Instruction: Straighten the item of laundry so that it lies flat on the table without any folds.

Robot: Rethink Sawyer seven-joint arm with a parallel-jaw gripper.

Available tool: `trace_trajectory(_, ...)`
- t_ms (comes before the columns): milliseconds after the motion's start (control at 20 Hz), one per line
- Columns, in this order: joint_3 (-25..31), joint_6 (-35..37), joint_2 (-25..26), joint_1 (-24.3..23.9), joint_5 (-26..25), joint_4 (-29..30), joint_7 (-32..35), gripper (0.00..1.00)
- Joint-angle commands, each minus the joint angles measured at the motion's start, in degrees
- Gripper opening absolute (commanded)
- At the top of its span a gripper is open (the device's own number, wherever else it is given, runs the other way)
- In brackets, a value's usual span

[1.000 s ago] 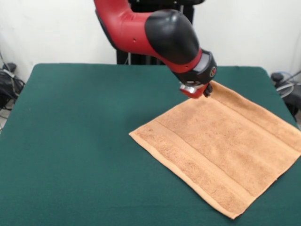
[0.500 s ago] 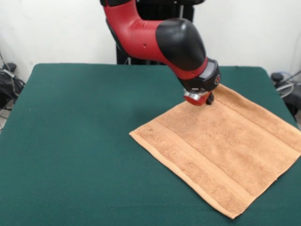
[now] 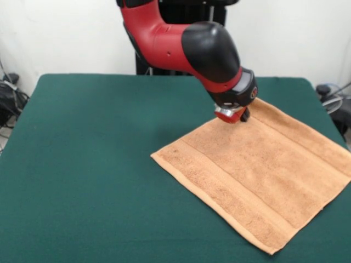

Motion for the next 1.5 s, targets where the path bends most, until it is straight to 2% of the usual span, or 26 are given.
trace_trajectory(50,0.05,-3.06,7.45,2.13,-0.73,-6.16,-3.12,0.0)
trace_trajectory(500,0.5,2.81,5.56,2.38,0.55,-7.34,-2.39,0.0)
trace_trajectory(850,0.21,5.78,6.29,1.82,0.22,-9.52,-3.08,0.0)
trace_trajectory(1500,0.03,16.64,2.61,2.37,2.64,-13.33,1.71,0.0)
